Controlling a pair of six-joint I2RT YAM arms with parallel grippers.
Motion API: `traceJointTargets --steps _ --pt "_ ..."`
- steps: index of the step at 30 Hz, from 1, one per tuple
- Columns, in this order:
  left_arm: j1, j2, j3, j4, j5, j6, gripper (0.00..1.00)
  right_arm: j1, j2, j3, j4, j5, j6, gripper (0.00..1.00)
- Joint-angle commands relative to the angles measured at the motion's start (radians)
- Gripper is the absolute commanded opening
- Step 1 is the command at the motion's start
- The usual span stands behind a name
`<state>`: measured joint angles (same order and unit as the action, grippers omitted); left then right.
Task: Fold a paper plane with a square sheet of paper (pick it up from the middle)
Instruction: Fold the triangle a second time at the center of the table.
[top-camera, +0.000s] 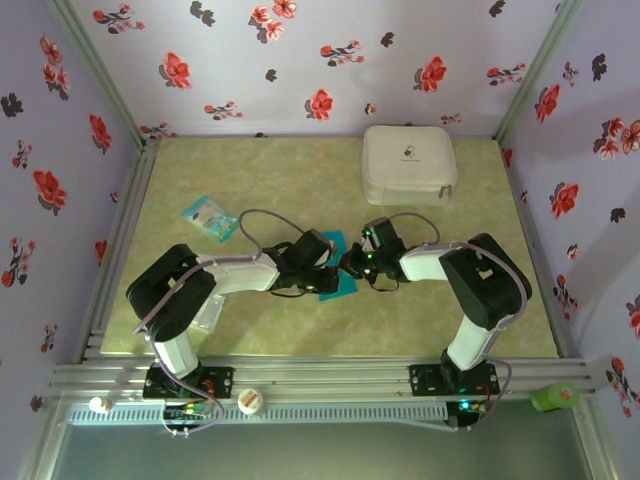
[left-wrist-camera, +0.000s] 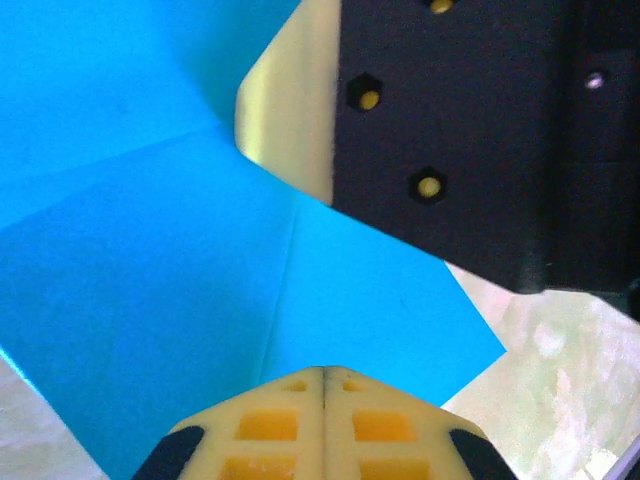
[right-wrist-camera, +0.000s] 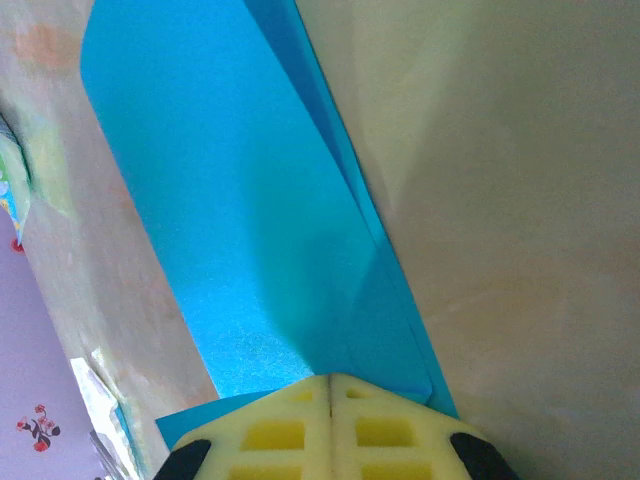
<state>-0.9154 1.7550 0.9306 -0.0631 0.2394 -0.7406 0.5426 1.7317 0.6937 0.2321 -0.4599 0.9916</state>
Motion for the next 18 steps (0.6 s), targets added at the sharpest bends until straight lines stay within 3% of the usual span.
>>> traceJointTargets --steps 1,18 --pt "0.007 0.023 -0.022 0.006 -0.020 -0.021 0.00 0.002 0.000 -0.027 -0.119 0.067 -0.018 0.00" --pt "0.006 -0.002 -0.095 0.039 -0.030 -0.056 0.00 0.002 0.002 -0.028 -0.142 0.078 -0.028 0.00"
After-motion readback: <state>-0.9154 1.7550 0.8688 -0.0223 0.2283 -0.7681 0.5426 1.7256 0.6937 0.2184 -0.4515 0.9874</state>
